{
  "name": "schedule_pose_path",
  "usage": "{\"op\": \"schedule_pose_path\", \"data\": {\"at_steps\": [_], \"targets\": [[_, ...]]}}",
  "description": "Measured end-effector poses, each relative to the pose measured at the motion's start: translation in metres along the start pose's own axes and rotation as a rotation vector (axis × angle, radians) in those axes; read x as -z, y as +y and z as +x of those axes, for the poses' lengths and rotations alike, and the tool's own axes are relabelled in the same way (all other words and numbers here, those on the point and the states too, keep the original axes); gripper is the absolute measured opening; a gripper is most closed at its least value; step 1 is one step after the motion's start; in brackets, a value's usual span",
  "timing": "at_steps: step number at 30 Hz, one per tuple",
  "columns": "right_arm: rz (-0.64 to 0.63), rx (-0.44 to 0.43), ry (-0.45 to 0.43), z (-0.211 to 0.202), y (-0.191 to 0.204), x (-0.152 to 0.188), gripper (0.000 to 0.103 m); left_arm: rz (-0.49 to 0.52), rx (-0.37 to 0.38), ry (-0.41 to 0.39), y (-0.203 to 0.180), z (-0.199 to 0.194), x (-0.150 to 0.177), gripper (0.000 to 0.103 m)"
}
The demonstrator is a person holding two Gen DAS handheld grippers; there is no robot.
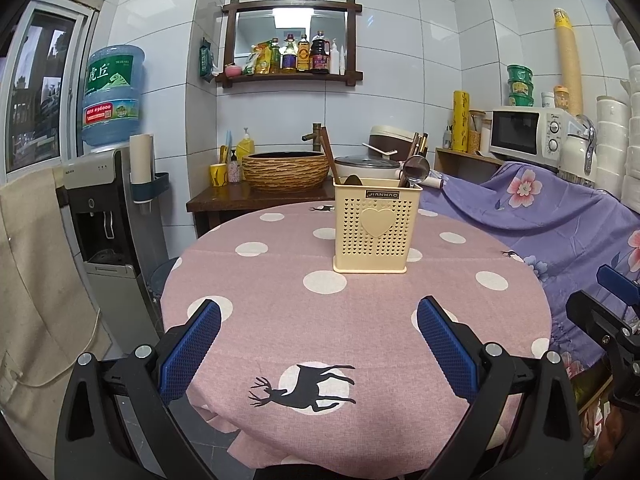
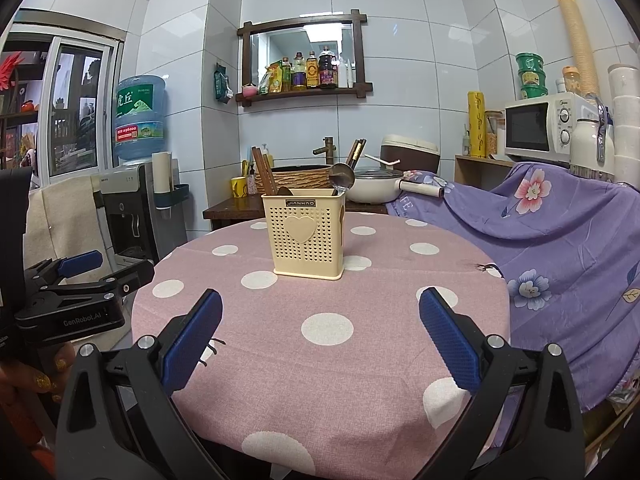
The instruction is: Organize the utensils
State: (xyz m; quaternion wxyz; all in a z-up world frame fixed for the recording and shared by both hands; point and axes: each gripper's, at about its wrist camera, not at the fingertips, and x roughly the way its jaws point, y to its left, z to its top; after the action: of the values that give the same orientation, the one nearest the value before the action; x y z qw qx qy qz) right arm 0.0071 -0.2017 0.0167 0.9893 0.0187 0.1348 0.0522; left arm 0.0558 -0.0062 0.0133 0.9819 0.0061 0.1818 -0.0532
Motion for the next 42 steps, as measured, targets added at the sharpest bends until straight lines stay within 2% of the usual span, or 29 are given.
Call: {"op": "schedule_pose_path", "data": {"at_steps": [42], "targets": [[0.002,0.0,0.008,0.002,-0.0005,0.0027,0.097,0.003,-0.006,0.011,0.0002,0.0008,0.0006,0.097]]}}
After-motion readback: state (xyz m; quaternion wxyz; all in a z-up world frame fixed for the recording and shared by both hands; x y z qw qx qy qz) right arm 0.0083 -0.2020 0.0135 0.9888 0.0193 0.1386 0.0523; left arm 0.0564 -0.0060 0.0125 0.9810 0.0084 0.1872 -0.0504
